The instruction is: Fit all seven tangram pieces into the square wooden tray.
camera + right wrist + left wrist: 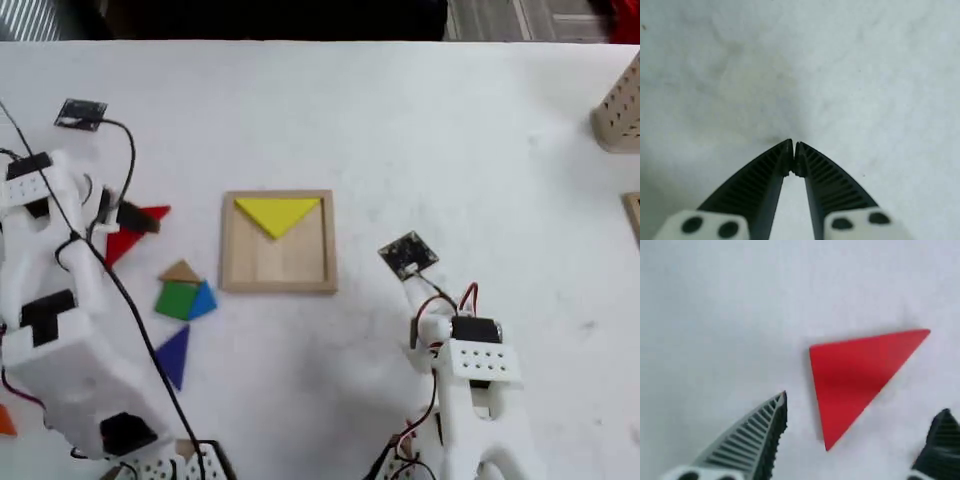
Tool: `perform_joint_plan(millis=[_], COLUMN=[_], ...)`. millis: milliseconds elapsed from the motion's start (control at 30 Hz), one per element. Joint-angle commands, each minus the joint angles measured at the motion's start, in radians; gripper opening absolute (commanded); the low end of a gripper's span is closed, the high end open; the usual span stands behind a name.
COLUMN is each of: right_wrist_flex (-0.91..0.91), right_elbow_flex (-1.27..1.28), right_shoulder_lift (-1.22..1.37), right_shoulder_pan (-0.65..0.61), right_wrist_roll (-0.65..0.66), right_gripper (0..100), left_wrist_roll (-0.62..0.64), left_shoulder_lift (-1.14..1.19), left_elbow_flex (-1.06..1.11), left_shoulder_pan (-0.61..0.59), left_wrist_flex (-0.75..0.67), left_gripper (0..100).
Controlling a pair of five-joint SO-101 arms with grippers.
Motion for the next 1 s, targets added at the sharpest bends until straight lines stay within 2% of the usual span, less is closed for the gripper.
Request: perform_joint_plan(millis=[0,167,400,667,967], right_wrist_flex=[-0.008,-0.010,-0.010,-0.008,-0.008], right_elbow_flex=[-0.006,-0.006,-0.006,-0.006,-0.006], right_shoulder_lift=[-0.005,-0.005,-0.005,-0.005,-0.005], right_shoulder_pan=[-0.010,-0.010,-0.010,-0.010,-0.010], right_wrist_roll=[0.009,0.009,0.009,0.009,0.009], right_gripper=[1.8,1.8,1.8,1.8,1.8], left_wrist_roll=[-0.028,-0.092,-0.196,-0.353,-0.353], left_shoulder_lift=[0.120,0.228,0.309,0.363,0.363], left_elbow_flex=[-0.163,-0.276,-0.301,-0.302,-0.341], left_shoulder_pan=[0.018,0.033,0.077,0.137,0.136], left_wrist_flex=[-0.035,0.025,0.074,0.068,0.075], left_gripper=[42,42,41,17,6])
